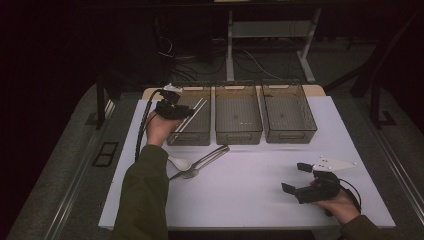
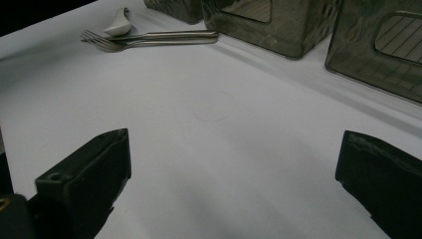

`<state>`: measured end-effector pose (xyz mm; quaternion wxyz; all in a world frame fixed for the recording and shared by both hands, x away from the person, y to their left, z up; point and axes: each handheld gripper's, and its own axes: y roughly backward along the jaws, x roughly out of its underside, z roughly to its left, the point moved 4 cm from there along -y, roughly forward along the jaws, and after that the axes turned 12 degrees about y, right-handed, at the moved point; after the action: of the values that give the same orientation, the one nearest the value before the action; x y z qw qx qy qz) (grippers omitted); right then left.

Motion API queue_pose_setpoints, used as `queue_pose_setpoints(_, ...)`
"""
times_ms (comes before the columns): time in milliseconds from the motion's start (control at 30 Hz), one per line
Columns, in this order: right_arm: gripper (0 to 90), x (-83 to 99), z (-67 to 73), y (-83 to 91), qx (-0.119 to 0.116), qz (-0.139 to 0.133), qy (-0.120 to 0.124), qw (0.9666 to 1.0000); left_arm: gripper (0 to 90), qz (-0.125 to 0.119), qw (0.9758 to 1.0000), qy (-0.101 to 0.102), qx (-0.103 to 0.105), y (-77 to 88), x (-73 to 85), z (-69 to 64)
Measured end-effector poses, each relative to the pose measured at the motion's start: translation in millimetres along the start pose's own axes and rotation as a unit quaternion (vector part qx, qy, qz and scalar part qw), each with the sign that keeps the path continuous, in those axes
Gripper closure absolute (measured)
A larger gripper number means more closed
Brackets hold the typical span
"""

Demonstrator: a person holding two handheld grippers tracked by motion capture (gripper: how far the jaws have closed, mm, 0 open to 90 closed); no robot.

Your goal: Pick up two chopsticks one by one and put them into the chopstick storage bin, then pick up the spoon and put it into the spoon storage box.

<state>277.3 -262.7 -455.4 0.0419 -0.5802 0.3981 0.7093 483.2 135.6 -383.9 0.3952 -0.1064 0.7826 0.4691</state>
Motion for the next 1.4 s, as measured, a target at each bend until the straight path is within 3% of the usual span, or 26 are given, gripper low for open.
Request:
queue_pose_setpoints(233, 1.0, 0.1, 0.0, -0.2, 0.001, 0.001, -0.001, 1.0000, 53.5, -0.015, 0.9991, -0.013, 0.037, 15.6, 3.5, -15.1)
queue_pose_setpoints(333, 1.0, 0.2, 0.3, -0.2, 0.001, 0.001, -0.001, 1.0000, 49.9, -0.020, 0.9987, -0.009, 0.046, 22.7, 10.0, -23.2)
queue_pose_setpoints(467, 1.0, 0.3, 0.8, 0.4, 0.001, 0.002, 0.000, 1.0000, 44.7, -0.016, 0.9981, -0.027, 0.053, 31.6, 19.6, -30.4)
queue_pose_setpoints(567, 1.0, 0.3, 1.1, 0.7, 0.001, 0.001, 0.000, 1.0000, 41.9, -0.022, 0.9970, -0.030, 0.067, 37.6, 29.2, -37.5)
queue_pose_setpoints(1167, 1.0, 0.5, 0.3, 1.0, 0.002, -0.001, 0.000, 1.0000, 36.4, -0.030, 0.9944, -0.045, 0.090, 60.7, 86.3, -58.6)
queue_pose_setpoints(1400, 1.0, 0.3, -0.4, 0.3, 0.003, -0.001, 0.000, 1.0000, 39.9, -0.035, 0.9947, -0.054, 0.080, 67.5, 102.4, -59.7)
